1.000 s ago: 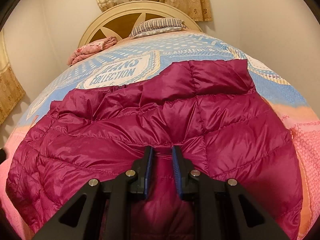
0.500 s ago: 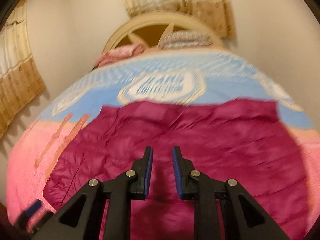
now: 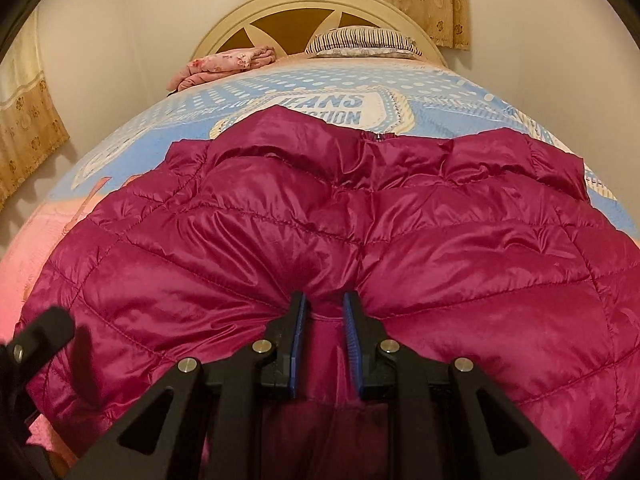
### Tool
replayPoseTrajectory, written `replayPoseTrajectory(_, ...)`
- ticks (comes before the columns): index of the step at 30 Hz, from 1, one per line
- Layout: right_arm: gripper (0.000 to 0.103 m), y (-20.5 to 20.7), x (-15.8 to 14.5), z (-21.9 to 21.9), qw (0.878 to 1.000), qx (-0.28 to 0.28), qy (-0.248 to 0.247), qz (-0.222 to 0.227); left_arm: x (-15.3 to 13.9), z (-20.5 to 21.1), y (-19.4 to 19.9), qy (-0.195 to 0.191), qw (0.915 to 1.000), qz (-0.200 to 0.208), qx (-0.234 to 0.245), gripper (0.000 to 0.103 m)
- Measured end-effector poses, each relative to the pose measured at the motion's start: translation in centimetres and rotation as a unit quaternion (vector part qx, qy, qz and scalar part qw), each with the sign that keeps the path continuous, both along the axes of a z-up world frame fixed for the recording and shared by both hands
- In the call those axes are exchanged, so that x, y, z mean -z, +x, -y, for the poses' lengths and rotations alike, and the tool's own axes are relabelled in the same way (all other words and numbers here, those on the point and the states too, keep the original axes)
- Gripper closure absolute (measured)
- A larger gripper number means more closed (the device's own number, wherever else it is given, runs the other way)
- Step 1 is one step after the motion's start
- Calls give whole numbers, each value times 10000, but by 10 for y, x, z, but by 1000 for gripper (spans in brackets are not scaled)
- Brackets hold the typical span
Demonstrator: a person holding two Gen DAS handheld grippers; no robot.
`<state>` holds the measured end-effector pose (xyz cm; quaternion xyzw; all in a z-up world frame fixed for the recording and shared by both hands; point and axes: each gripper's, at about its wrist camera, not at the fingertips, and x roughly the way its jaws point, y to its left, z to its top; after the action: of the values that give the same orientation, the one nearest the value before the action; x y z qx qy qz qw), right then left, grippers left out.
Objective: Fold large clothes
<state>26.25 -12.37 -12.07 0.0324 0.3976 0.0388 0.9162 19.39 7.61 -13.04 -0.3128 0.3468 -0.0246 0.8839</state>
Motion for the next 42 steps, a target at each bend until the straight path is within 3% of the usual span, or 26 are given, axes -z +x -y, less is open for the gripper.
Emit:
replayPoseTrajectory(5, 84, 0, 2, 1, 9999, -19, 109, -48, -1, 10, 6, 106, 9995, 154, 245, 3)
replayPoseTrajectory(6, 84, 3, 3, 4, 9999, -22, 108, -54, -1, 10, 9, 45, 9995, 166, 276, 12)
replayPoseTrajectory(7, 84, 4, 3, 4, 9999, -24, 114, -64, 0, 9, 13, -88, 9992, 148, 349, 31)
replayPoseTrajectory(10, 83, 8, 4, 9, 9998, -17, 187, -116, 1, 6, 21, -439, 9972, 98, 605, 58)
replayPoseTrajectory(13, 83, 12, 5, 13, 9990, 47, 373, -229, -13, 6, 19, -476, 9939, 281, 952, 74)
replayPoseTrajectory(15, 83, 11, 7, 17, 9969, 132, 708, -308, -27, 7, 14, -492, 9909, 430, 1176, 78)
replayPoseTrajectory(20, 83, -1, 10, 15, 9817, 321, 1798, -544, -65, 9, -2, -255, 9862, 705, 1474, 80)
replayPoseTrajectory(24, 83, -17, 12, -22, 9610, -25, 2631, -855, -110, 8, -27, 530, 9748, 1179, 1818, 80)
replayPoseTrajectory(29, 86, -32, 20, -78, 8991, -716, 4159, -1160, -141, 6, -52, 1317, 9605, 1415, 2002, 80)
replayPoseTrajectory(30, 86, -32, 19, -81, 8948, -807, 4239, -1149, -143, 9, -56, 1477, 9555, 1488, 2076, 80)
replayPoseTrajectory(33, 86, -34, 11, -76, 9022, -978, 4088, -969, -145, 24, -68, 1710, 9402, 1673, 2426, 80)
replayPoseTrajectory(37, 86, -46, 3, -35, 8978, -1050, 4166, -972, -143, 63, -75, 2047, 9150, 1895, 2915, 80)
replayPoseTrajectory(42, 86, -94, -25, 63, 9101, -272, 4132, -161, -121, 114, -80, 2282, 8875, 1806, 3572, 80)
